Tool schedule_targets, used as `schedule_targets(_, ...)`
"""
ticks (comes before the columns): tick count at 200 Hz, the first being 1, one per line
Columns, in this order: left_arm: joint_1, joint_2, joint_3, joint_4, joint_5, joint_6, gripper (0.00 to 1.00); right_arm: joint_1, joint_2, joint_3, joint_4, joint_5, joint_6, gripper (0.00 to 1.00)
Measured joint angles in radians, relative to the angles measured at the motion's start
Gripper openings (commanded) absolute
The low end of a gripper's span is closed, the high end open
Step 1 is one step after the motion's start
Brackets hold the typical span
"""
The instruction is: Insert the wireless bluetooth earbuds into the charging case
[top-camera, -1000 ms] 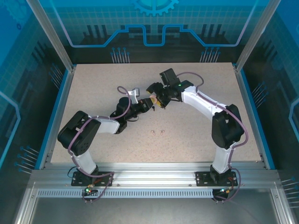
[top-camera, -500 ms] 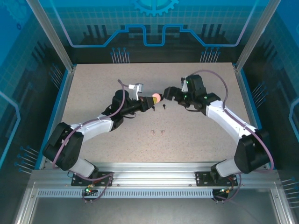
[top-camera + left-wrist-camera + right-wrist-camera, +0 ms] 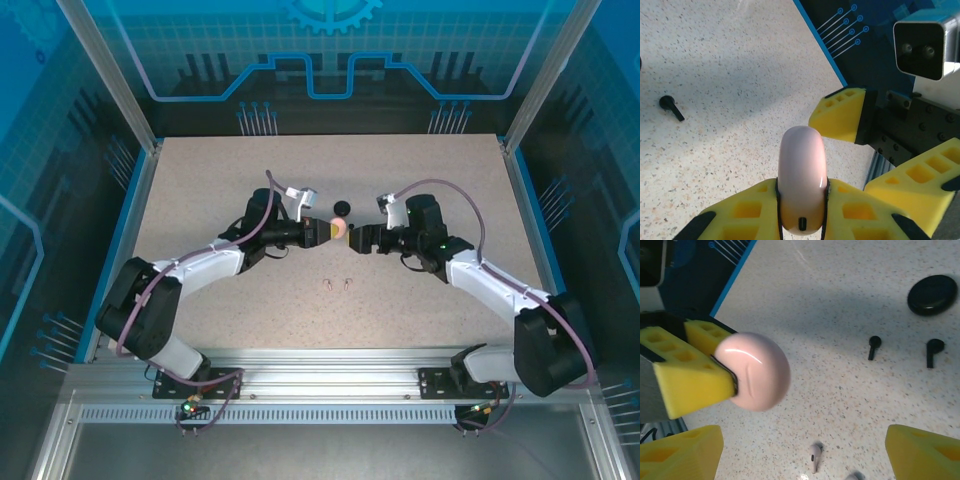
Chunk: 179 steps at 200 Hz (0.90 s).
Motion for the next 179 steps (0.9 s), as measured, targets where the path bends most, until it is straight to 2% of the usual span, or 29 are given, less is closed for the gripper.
schedule_targets(44, 0.0, 0.005, 0.001, -0.006, 0.029, 0.0, 0.0, 0.0, 0.063, 0.02, 0.039, -0.046, -0.001, 0.82)
schedule_targets(115, 0.001, 0.005, 0.001, -0.006, 0.045, 0.0, 0.0, -0.002, 0.116, 0.054, 0.048, -0.047, -0.001, 0.78)
schedule_targets(179, 0.002, -0.015, 0.001, -0.005, 0.046, -0.001, 0.0, -0.074, 0.134, -0.001, 0.061, -0.021, 0.014, 0.76)
